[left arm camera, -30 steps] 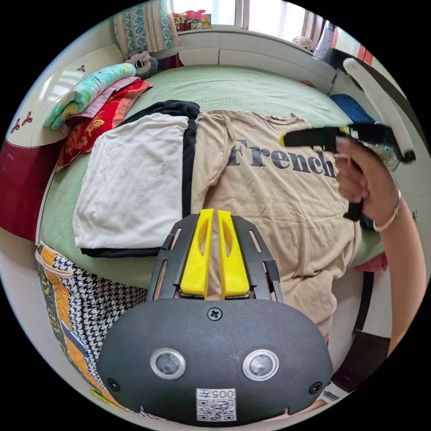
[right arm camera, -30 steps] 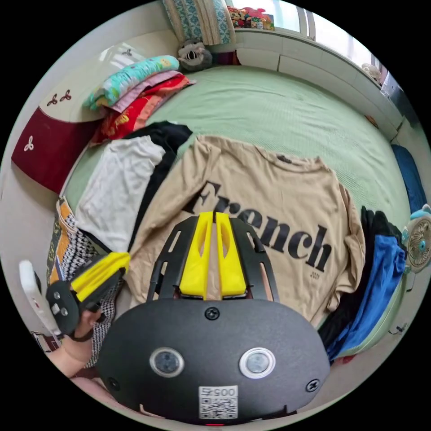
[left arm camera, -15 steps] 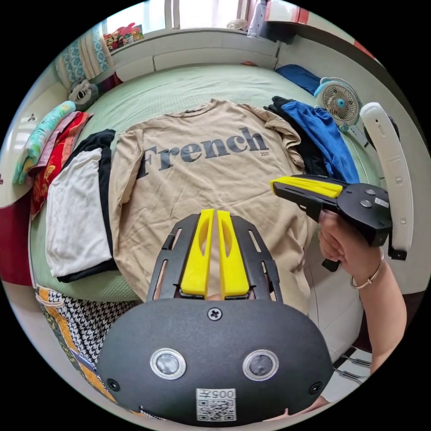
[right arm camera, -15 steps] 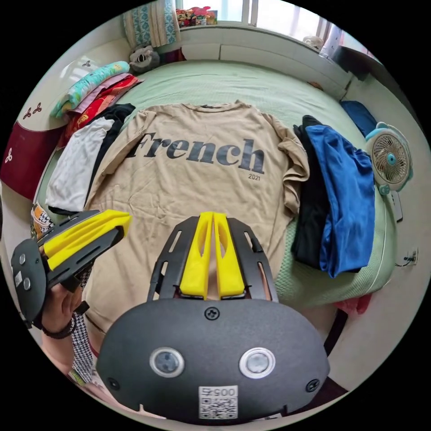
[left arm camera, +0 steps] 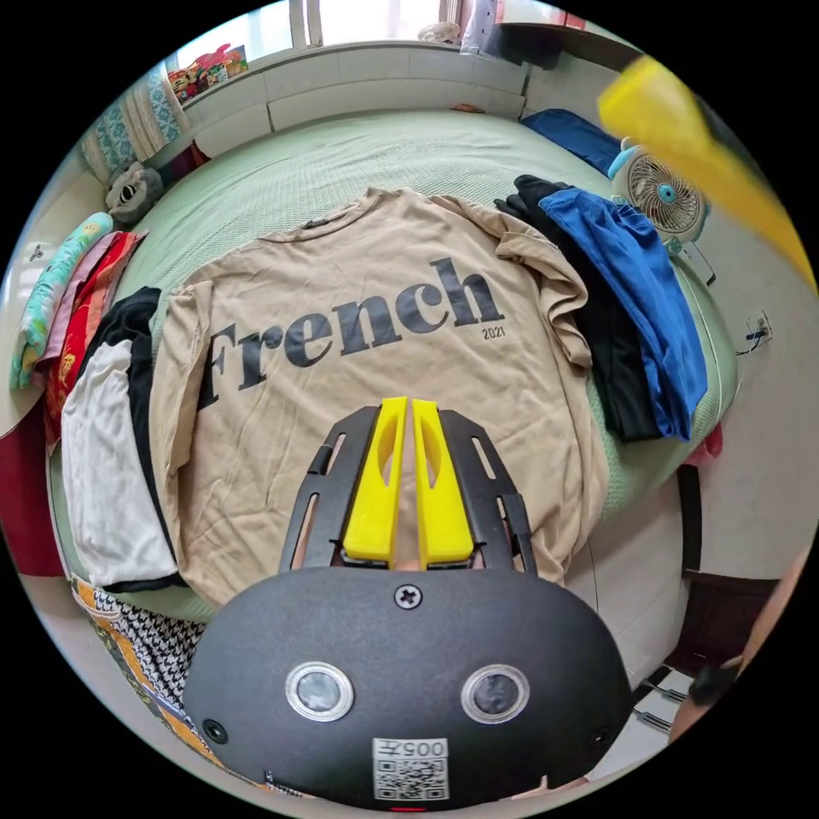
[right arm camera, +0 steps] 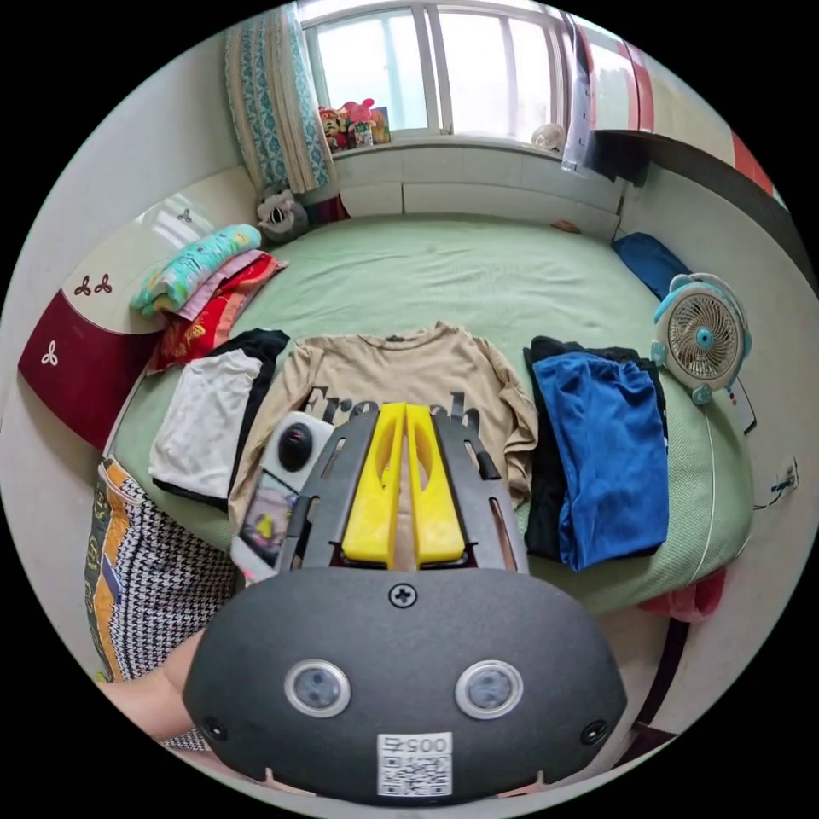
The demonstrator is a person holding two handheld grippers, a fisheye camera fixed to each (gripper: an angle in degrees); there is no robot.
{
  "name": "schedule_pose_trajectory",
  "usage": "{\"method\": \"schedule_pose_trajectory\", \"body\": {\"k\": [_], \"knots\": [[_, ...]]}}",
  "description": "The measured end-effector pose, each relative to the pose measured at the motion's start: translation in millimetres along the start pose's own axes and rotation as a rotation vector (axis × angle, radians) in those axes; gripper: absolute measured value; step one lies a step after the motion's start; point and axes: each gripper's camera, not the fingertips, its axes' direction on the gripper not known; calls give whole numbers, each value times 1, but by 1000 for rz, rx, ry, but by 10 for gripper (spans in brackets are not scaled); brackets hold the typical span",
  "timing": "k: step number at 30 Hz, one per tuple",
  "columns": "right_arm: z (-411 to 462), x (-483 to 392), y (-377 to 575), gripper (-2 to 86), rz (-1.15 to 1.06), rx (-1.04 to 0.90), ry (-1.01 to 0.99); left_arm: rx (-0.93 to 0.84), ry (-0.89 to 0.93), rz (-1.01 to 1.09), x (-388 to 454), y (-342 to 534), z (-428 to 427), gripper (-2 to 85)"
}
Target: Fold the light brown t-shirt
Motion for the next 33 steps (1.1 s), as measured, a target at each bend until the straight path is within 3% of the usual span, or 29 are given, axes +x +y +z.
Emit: {"method": "schedule_pose_trajectory", "body": {"k": [15, 25, 33], "knots": [[64, 48, -58, -12, 9, 4, 133, 19, -4, -45, 14, -60, 73, 30], [163, 124, -115, 44, -28, -128, 206, 53, 89, -38, 9, -80, 88, 43], [241, 121, -123, 62, -62, -279, 185, 64, 124, 22, 13, -81, 96, 65]]}}
